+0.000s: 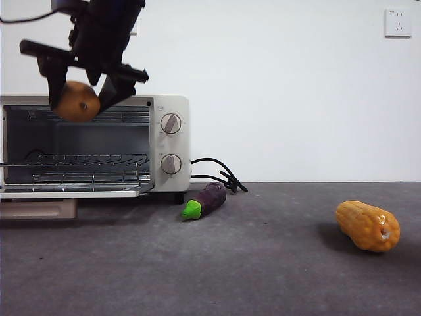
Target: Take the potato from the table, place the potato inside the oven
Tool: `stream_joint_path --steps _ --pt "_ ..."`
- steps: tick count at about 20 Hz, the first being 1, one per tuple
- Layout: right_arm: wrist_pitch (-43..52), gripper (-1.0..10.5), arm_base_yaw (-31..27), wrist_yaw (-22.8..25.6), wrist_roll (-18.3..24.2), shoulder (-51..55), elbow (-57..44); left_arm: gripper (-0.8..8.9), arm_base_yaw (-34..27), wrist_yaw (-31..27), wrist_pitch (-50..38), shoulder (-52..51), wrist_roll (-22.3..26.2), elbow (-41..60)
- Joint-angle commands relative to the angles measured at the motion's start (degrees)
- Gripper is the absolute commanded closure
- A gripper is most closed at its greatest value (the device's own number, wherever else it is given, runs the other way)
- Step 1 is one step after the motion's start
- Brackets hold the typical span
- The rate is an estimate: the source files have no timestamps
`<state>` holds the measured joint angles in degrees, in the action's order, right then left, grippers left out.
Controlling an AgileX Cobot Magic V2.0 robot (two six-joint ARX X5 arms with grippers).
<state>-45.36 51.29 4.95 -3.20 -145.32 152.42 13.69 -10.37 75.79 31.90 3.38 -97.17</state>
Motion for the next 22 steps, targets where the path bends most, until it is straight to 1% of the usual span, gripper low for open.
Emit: stream_joint_path --steps 1,6,11,12,17,22 --pt "3.0 9.6 -0.2 -0.3 -0.7 -1.2 -2.6 8.19 0.3 -0.2 -0.3 -0.2 -0.4 0.0" --pt "9.5 9.6 -0.6 -0.2 -1.6 -1.2 -6.2 8.19 0.3 -0.4 -0.3 -0.2 -0.4 0.0" --pt "15.4 9.6 -1.1 0.0 -2.0 -2.8 -6.4 8.19 0.3 -0.4 -0.3 0.1 -0.2 0.0" --pt "15.5 9.6 -1.5 -0.1 -2.9 -3.0 -6.4 8.19 0.3 -0.4 -0.3 0.2 -0.1 0.0" --pt "16.7 9.6 -1.9 -0.4 -2.8 -5.2 -6.4 8.19 0.3 -2.1 -0.3 1.7 1.8 0.0" --pt "19.3 9.6 -2.3 0.5 -2.8 -5.7 -6.4 8.19 0.3 -2.6 -0.3 2.5 2.0 0.0"
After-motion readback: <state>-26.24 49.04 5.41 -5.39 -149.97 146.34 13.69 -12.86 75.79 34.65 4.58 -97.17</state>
